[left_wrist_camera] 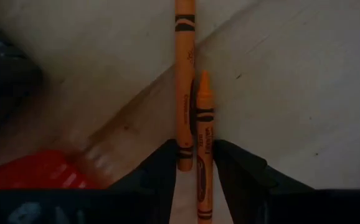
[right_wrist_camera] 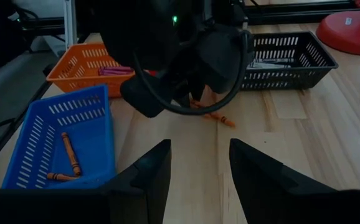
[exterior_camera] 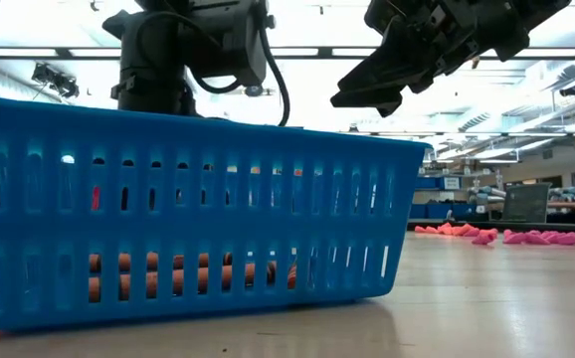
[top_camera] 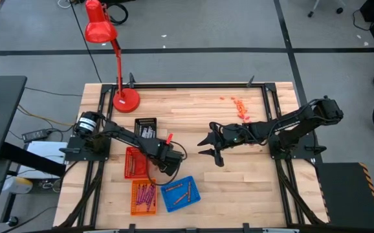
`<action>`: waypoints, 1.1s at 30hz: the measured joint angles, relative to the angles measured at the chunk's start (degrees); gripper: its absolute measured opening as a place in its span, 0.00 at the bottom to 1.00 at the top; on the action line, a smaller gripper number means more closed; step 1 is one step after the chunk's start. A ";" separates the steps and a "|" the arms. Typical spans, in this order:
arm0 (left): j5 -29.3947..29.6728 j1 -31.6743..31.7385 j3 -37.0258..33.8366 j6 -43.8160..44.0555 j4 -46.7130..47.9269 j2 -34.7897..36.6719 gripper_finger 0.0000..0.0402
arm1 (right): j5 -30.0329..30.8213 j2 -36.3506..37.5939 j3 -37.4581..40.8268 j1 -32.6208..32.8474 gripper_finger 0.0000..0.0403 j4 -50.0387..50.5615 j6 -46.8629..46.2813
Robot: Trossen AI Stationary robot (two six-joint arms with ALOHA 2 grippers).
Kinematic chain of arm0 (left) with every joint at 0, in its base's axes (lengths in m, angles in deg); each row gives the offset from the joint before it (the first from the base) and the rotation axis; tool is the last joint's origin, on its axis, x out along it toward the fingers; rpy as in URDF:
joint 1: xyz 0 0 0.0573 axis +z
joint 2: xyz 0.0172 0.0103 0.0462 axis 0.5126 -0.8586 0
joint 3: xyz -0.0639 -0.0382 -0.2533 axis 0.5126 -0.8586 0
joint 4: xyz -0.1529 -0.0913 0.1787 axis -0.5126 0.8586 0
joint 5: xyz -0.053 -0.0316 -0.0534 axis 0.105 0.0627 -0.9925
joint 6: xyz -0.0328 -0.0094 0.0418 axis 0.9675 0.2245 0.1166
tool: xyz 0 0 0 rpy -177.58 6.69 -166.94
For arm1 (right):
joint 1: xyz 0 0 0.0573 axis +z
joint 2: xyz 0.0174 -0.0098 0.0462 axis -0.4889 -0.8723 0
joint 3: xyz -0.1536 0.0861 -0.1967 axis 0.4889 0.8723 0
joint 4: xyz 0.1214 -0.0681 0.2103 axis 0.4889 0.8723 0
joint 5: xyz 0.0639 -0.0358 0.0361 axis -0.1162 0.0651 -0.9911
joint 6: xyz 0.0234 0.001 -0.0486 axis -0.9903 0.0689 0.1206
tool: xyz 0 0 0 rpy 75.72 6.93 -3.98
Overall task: Sort crayons
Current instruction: Put the orange crayon into the blue bin
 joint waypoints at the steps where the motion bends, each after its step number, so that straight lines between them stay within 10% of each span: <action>1: 0.01 0.02 0.00 -0.17 -0.12 0.00 0.31 | 0.00 0.00 0.00 0.00 0.41 -0.02 -0.01; 33: 2.15 -1.38 0.27 1.06 -2.70 1.79 0.15 | -0.02 0.00 0.00 0.00 0.41 0.02 2.01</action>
